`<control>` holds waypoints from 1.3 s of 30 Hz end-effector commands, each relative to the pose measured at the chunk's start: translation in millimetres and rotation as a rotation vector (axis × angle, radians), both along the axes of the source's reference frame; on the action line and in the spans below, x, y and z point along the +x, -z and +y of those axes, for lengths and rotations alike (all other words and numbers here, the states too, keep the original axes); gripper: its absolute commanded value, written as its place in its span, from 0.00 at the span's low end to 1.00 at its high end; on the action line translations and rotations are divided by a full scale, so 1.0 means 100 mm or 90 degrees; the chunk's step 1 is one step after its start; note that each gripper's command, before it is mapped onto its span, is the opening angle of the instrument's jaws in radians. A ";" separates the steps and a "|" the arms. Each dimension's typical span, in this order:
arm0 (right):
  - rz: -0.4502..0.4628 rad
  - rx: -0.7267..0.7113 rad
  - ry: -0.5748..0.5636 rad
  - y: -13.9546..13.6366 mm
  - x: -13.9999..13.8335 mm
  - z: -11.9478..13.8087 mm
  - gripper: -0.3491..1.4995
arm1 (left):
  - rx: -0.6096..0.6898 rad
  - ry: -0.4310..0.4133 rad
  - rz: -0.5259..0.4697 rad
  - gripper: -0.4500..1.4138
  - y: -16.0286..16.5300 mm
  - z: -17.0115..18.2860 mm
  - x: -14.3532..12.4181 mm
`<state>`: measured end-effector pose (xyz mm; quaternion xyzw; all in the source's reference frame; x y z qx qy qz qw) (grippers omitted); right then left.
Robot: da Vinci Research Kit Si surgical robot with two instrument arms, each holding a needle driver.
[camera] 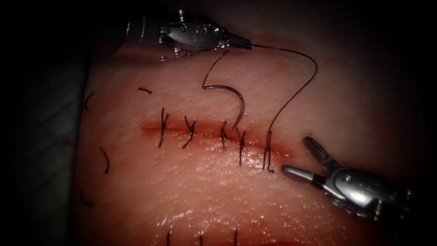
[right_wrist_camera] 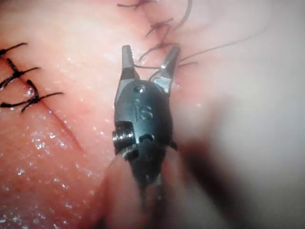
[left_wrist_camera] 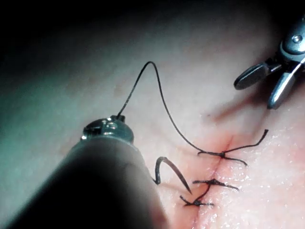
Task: Wound Closure
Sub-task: Cut the long suture with the right hand.
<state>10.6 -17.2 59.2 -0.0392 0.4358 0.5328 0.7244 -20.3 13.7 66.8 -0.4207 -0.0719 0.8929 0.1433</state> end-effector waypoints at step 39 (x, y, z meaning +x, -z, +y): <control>-0.092 0.010 -0.010 -0.110 0.082 0.032 0.56 | -0.130 0.059 -0.020 0.00 0.197 -0.091 0.030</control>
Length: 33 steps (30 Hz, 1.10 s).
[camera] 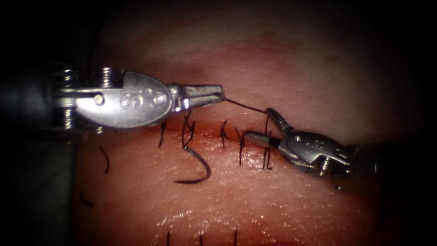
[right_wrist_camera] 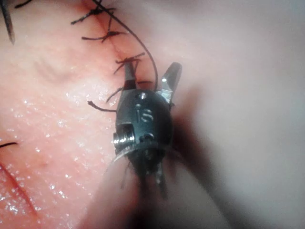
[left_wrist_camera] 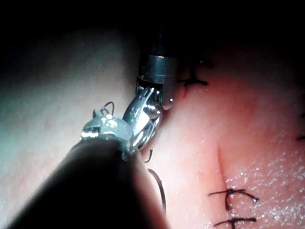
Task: Wound Closure
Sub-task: Cut the long suture with the right hand.
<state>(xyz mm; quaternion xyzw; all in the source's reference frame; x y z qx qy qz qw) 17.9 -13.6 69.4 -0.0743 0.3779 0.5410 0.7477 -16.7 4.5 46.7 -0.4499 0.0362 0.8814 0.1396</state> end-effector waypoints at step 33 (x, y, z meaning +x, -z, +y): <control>-0.084 -0.027 0.032 -0.018 0.028 -0.002 0.00 | -0.040 -0.025 -0.013 0.00 0.034 -0.033 -0.024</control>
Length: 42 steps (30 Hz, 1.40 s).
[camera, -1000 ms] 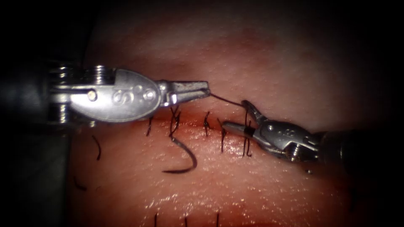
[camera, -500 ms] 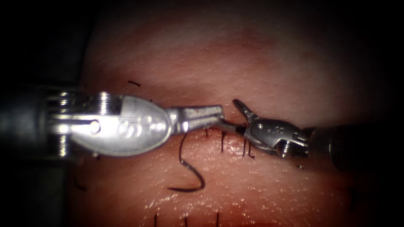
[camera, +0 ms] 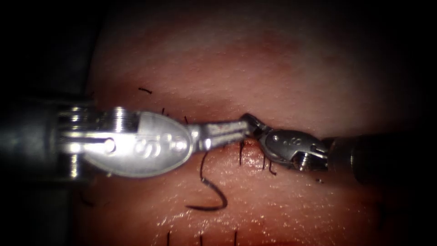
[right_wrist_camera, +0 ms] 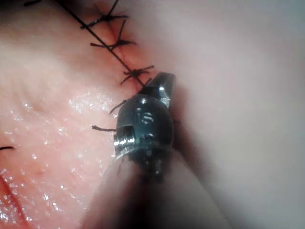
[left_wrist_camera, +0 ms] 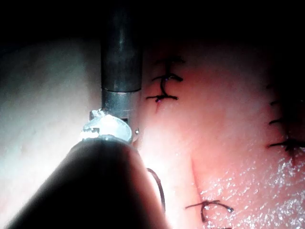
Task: Wound Closure
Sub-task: Cut the long suture with the right hand, then set the suture down using the left needle holder.
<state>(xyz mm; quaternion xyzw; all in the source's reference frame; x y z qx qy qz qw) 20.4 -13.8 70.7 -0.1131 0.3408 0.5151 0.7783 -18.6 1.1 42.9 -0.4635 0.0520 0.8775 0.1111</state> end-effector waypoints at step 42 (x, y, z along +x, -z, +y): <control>-0.210 -0.197 0.273 0.079 -0.154 -0.028 0.99 | 0.263 -0.154 -0.113 0.76 -0.169 -0.073 0.046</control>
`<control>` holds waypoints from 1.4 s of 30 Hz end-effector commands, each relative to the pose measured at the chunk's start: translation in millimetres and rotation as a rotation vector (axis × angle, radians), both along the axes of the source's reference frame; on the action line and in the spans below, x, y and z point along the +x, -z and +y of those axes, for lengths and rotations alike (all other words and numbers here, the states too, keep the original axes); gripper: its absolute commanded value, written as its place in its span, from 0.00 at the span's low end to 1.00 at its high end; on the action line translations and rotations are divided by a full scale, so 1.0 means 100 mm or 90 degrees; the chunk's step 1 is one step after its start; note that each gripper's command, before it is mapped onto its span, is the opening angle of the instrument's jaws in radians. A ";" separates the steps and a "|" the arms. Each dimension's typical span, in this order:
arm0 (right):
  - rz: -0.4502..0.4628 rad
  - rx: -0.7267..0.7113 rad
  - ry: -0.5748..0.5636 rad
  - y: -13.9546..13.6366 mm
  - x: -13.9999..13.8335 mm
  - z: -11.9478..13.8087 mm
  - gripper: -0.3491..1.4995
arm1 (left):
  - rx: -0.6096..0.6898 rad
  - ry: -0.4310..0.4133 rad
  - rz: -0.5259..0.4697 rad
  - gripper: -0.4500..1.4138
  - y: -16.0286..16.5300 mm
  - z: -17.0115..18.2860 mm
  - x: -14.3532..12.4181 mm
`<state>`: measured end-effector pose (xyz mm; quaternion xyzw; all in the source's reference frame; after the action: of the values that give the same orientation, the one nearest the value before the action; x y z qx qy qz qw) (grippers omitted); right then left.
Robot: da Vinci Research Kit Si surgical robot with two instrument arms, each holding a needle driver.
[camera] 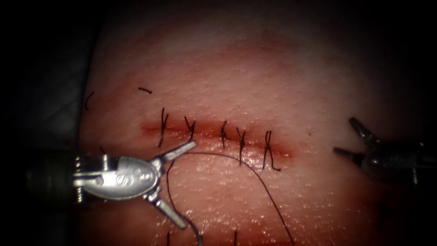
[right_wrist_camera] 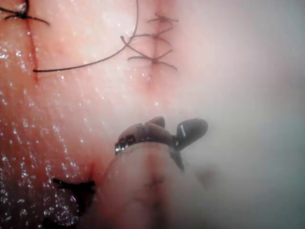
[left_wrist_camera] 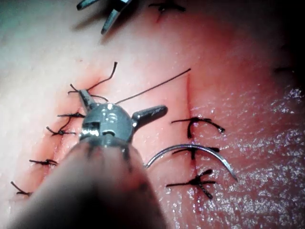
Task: Wound Closure
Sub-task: Set the suture down using the left needle holder, then grasp the remaining suture tail with the left jaws.
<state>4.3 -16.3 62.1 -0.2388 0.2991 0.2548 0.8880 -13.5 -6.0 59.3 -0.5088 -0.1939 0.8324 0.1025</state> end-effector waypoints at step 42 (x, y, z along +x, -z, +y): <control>0.027 0.004 0.029 -0.006 0.027 -0.023 0.99 | -0.149 0.075 0.122 0.35 -0.080 0.002 -0.142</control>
<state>6.3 -18.2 62.1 -0.2247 0.3214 0.2410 0.8878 -27.2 -5.7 66.8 -0.4433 -0.0551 0.8880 0.1088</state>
